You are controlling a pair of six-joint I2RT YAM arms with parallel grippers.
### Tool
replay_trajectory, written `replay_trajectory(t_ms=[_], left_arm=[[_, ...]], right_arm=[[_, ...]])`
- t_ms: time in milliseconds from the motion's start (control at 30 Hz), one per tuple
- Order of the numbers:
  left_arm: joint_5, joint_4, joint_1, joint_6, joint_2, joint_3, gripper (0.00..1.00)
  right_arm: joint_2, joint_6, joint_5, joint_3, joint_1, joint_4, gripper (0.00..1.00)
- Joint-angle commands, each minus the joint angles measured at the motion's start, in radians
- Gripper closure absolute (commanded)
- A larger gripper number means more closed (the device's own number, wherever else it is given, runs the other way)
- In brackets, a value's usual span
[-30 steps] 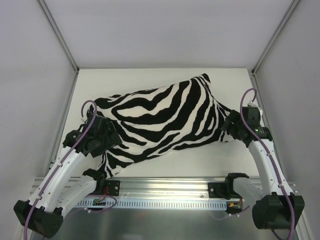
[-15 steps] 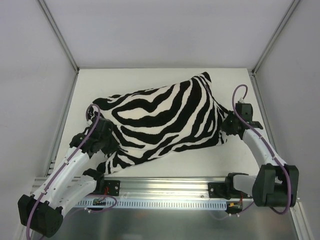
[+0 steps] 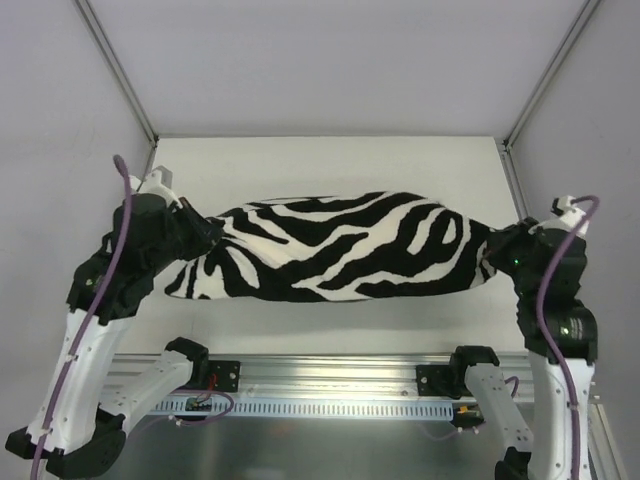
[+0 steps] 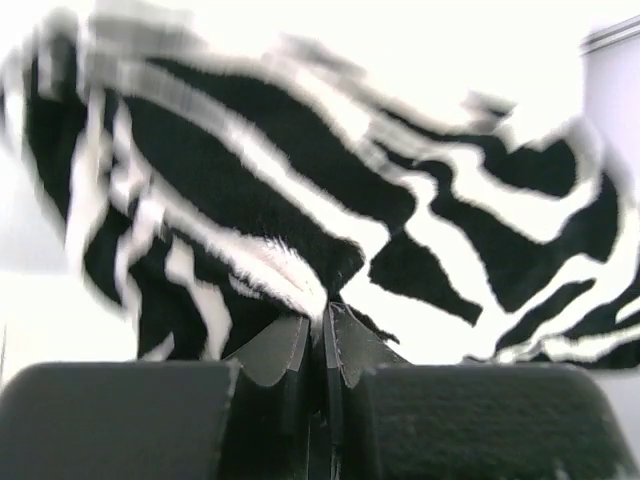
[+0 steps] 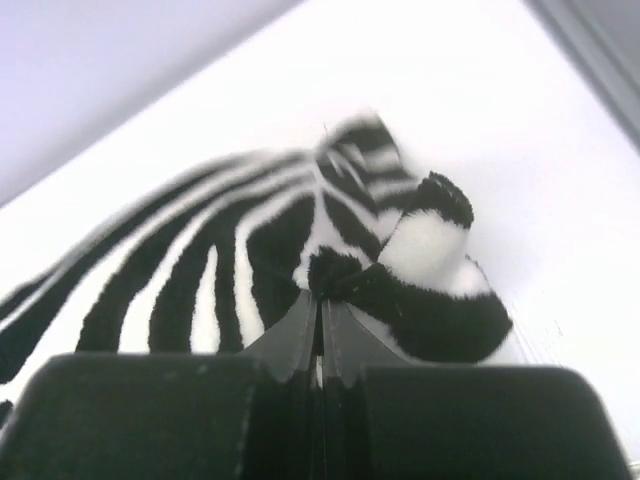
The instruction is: Remove the pillowcase from the pillow
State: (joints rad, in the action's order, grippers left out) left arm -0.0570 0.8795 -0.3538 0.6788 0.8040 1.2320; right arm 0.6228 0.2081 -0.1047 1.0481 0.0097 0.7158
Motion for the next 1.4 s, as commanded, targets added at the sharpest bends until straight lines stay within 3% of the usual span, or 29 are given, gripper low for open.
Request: replay_trajectory(t_ms=[0,167,333,467,500,533,567,600,633,667,767,800,900,1033,1200,1233,1300,1367], left_arm=[[-0.041,0.053,-0.004,-0.090,-0.058,0.205,1.00],[-0.081,0.134,-0.004,-0.094,-0.117,0.389,1.00],[-0.138,0.136,-0.004,-0.087,-0.045,0.363,1.00],[-0.214,0.107,0.004,-0.105,0.212,0.357,1.00],[-0.195,0.093,0.060,-0.116,0.260,0.368,1.00],[-0.081,0.079,0.109,-0.123,0.362,0.394,0.94],[-0.010,0.069,0.163,-0.134,0.418,0.411,0.78],[0.023,0.064,0.235,-0.137,0.469,0.431,0.60],[0.032,0.067,0.246,-0.146,0.548,0.475,0.16],[0.040,0.072,0.248,-0.163,0.570,0.489,0.04],[0.065,0.067,0.245,-0.168,0.552,0.471,0.01],[0.065,0.055,0.245,-0.170,0.535,0.459,0.01],[0.029,0.033,0.243,-0.185,0.466,0.393,0.02],[0.055,-0.007,0.213,-0.197,0.397,0.290,0.07],[0.055,-0.010,0.168,-0.211,0.353,0.207,0.10],[0.078,-0.013,0.162,-0.214,0.347,0.199,0.11],[0.077,-0.017,0.135,-0.214,0.334,0.181,0.12],[0.065,-0.022,0.089,-0.214,0.331,0.175,0.13]], right_arm=[[-0.095,-0.029,-0.087,0.215,-0.005,0.144,0.99],[-0.158,-0.050,-0.136,0.392,-0.005,0.244,0.99],[-0.101,-0.039,-0.109,0.382,-0.005,0.220,0.99],[0.087,-0.041,-0.041,0.273,-0.005,0.007,0.99],[0.218,-0.045,-0.036,0.279,-0.005,-0.012,0.93],[0.295,-0.058,-0.029,0.302,-0.004,-0.015,0.84],[0.375,-0.067,-0.017,0.332,-0.005,0.013,0.71],[0.514,-0.072,-0.009,0.411,-0.005,0.046,0.46],[0.564,-0.073,0.009,0.449,-0.004,0.085,0.38],[0.589,-0.073,0.022,0.470,-0.005,0.112,0.30],[0.497,-0.079,0.007,0.361,-0.005,0.010,0.02],[0.426,-0.085,-0.007,0.284,-0.005,-0.013,0.01],[0.374,-0.092,-0.026,0.205,-0.005,-0.035,0.00],[0.397,-0.078,0.058,0.103,-0.005,-0.099,0.01],[0.465,-0.036,0.172,-0.019,-0.005,-0.208,0.11],[0.482,-0.030,0.189,-0.046,-0.004,-0.231,0.15],[0.535,0.012,0.259,-0.080,-0.005,-0.254,0.33],[0.561,0.051,0.309,-0.173,0.065,-0.343,0.62]])
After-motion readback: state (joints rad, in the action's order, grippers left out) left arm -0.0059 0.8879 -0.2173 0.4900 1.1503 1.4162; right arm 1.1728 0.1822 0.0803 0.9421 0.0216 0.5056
